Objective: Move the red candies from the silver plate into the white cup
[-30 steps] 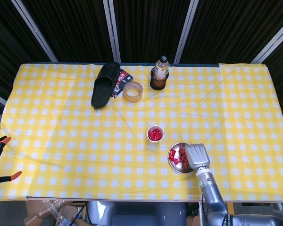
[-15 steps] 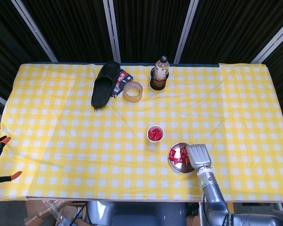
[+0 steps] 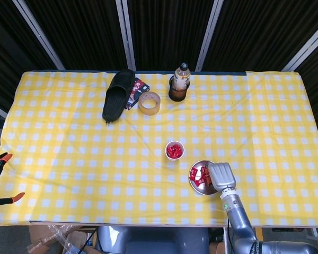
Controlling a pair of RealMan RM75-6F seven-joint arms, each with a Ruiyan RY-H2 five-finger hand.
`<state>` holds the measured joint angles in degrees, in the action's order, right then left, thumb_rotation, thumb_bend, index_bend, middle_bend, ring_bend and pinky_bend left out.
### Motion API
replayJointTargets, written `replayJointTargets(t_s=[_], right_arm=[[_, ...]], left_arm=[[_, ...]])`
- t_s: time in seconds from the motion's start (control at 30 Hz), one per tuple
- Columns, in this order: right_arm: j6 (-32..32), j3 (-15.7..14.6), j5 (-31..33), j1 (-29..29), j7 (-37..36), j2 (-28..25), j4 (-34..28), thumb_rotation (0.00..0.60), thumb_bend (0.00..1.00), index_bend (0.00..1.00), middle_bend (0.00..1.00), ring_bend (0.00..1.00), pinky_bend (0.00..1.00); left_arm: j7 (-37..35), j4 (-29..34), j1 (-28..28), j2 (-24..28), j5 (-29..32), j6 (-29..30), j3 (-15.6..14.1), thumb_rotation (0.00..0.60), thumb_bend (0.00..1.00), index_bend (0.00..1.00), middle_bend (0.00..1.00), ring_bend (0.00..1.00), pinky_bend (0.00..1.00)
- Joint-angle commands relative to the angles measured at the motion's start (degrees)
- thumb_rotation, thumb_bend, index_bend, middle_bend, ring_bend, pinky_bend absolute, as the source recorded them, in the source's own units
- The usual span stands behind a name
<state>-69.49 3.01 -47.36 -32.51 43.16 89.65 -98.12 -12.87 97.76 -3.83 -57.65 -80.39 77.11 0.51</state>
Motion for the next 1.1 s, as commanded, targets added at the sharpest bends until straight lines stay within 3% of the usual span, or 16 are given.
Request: replayJointTargets(t_s=[0.03, 0.47, 0.83, 1.1], right_arm=[[-0.57, 0.13, -1.00, 0.18, -0.37, -0.55, -1.03, 0.600, 0.52, 0.52, 0.99, 1.00, 0.98], [-3.09, 1.12, -4.69, 0.39, -0.11, -3.68, -7.04, 0.600, 0.52, 0.53, 0.99, 1.00, 0.98], [-4.58, 7.24, -5.65, -2.82, 2.04, -7.45, -15.07, 0.600, 0.52, 0.53, 0.99, 1.00, 0.98], [-2.61, 11.16, -1.38, -7.66, 4.46, -4.88, -13.78, 0.600, 0.52, 0.53, 0.99, 1.00, 0.98]], left_arm=[[-0.04, -0.01, 0.00, 0.00, -0.04, 0.02, 0.00, 0.600, 0.04, 0.00, 0.00, 0.00, 0.00], [-0.21, 0.01, 0.03, 0.05, -0.14, 0.09, 0.00, 0.600, 0.04, 0.00, 0.00, 0.00, 0.00], [-0.43, 0.04, -0.17, 0.18, -0.01, -0.44, -0.02, 0.600, 0.04, 0.00, 0.00, 0.00, 0.00], [-0.85, 0.07, -0.38, 0.36, 0.13, -0.98, -0.04, 0.600, 0.04, 0.00, 0.00, 0.00, 0.00]])
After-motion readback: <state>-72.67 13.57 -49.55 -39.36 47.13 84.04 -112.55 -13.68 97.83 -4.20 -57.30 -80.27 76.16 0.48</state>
